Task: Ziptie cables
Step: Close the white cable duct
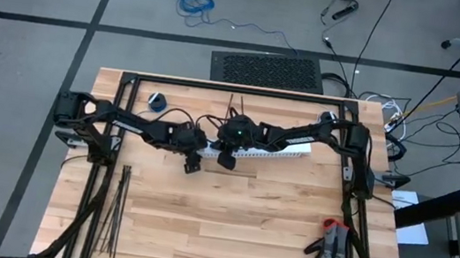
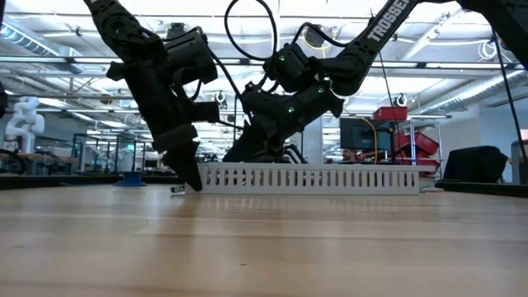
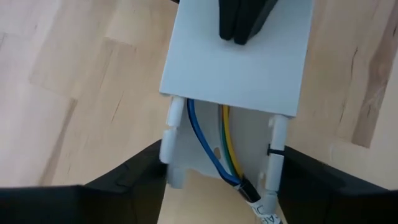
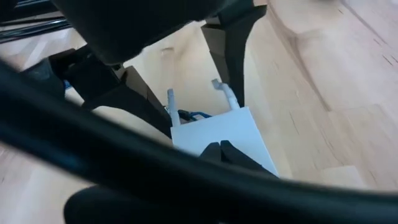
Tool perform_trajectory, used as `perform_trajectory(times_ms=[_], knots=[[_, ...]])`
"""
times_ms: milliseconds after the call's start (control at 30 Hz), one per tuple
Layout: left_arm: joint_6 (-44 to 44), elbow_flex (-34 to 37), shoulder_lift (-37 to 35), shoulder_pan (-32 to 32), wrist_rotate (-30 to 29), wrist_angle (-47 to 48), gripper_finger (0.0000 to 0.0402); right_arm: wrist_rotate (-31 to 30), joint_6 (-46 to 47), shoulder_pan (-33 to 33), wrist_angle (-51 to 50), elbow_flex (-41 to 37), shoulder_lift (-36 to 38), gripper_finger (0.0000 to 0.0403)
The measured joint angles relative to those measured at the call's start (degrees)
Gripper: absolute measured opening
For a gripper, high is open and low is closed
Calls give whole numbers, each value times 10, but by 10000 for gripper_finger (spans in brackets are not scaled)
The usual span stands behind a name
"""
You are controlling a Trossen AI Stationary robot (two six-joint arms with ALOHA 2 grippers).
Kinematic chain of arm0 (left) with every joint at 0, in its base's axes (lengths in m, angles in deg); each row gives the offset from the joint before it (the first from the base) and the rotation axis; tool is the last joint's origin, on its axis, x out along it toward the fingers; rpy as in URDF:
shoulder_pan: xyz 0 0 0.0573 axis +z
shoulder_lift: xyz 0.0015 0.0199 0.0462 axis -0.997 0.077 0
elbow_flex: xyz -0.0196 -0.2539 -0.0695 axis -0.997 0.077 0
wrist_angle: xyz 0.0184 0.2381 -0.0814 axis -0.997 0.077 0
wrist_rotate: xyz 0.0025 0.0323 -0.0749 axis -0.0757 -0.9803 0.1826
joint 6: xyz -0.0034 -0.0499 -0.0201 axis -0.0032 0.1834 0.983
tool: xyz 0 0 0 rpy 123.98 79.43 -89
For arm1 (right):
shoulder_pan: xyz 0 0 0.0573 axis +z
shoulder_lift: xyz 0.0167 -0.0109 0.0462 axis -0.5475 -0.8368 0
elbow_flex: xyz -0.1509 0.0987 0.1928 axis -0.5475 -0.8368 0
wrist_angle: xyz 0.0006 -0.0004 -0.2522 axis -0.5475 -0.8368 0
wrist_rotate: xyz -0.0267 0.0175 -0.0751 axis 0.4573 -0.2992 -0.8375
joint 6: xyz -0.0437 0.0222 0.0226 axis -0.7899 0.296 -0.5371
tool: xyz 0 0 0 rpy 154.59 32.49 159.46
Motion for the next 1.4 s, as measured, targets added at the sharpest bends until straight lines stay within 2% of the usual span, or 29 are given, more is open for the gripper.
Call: perform_trajectory(times_ms=[100,233,733,933,1100,1400], knots=[[-4,-17,0,0,4,31,270,0,-1,1,3,0,0,0],[-34,-40,-3,0,3,17,292,0,-5,1,6,0,-1,0],[-60,-39,0,0,-1,108,294,13,-20,-3,3,-1,-1,0],[-71,-38,8,0,-4,100,256,14,-26,-3,-13,1,-1,0],[-74,-4,14,-1,-5,31,219,29,-29,-3,-22,1,0,0],[-57,22,16,-5,-9,-24,214,66,3,1,45,15,-34,0]])
